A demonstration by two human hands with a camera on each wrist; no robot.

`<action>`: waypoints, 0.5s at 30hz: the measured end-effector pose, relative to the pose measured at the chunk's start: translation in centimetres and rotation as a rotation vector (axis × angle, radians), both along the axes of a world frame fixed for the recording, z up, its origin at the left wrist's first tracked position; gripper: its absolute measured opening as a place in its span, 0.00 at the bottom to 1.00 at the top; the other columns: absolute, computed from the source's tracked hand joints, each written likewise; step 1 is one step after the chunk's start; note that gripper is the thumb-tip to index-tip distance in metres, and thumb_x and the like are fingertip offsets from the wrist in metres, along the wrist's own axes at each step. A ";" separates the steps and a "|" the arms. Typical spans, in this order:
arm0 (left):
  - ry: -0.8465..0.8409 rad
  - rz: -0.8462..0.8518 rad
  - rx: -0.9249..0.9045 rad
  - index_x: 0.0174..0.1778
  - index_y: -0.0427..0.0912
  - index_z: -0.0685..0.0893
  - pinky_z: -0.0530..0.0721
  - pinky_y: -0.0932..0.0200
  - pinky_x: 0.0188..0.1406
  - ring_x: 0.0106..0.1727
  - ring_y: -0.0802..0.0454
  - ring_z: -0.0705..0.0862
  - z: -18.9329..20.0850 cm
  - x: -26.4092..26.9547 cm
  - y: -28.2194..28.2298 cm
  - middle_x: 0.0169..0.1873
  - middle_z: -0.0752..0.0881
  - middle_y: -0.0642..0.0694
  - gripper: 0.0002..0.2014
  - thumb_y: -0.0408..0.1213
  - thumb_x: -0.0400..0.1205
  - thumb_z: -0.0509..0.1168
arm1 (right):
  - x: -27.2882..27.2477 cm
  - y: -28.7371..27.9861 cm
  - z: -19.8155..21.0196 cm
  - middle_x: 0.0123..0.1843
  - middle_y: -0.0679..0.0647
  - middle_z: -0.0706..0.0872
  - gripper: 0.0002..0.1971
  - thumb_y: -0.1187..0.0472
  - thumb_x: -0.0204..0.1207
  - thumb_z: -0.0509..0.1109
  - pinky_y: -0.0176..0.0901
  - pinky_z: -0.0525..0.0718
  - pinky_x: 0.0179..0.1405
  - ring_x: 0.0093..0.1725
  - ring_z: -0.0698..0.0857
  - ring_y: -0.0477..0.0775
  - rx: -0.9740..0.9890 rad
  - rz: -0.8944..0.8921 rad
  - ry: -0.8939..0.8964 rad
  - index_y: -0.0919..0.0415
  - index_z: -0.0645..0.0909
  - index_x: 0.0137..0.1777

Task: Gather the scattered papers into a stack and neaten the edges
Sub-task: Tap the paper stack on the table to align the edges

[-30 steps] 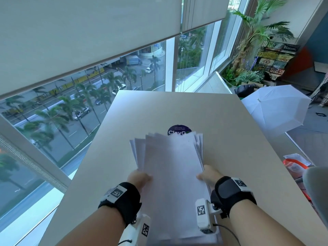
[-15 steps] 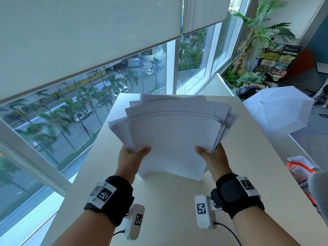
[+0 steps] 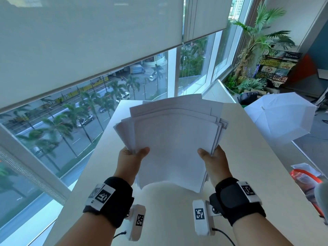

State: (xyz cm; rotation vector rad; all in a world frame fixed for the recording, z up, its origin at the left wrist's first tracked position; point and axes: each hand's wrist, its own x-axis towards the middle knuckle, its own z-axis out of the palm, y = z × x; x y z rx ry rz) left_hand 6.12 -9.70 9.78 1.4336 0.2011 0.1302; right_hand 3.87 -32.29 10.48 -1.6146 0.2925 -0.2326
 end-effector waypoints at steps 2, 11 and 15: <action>-0.039 0.004 -0.013 0.37 0.42 0.86 0.86 0.59 0.39 0.34 0.52 0.88 0.4 0.1 0.0 0.29 0.91 0.52 0.07 0.29 0.65 0.73 | 0.1 0.1 0.7 0.47 0.59 0.83 0.06 0.70 0.75 0.68 0.51 0.78 0.60 0.51 0.82 0.56 0.016 -0.015 -0.053 0.59 0.77 0.43; -0.125 -0.126 -0.026 0.48 0.45 0.86 0.86 0.65 0.39 0.43 0.56 0.91 0.8 0.6 1.5 0.39 0.93 0.52 0.22 0.34 0.58 0.76 | 1.1 -1.1 1.4 0.49 0.51 0.85 0.21 0.75 0.68 0.74 0.44 0.84 0.46 0.45 0.87 0.49 0.112 0.137 -0.155 0.50 0.73 0.48; -0.073 -0.173 -0.038 0.50 0.44 0.86 0.87 0.59 0.43 0.47 0.50 0.91 0.2 1.3 2.0 0.43 0.94 0.49 0.26 0.37 0.54 0.77 | 1.5 -1.3 0.5 0.48 0.52 0.85 0.22 0.79 0.67 0.72 0.26 0.84 0.32 0.36 0.88 0.34 0.139 0.176 -0.118 0.59 0.73 0.56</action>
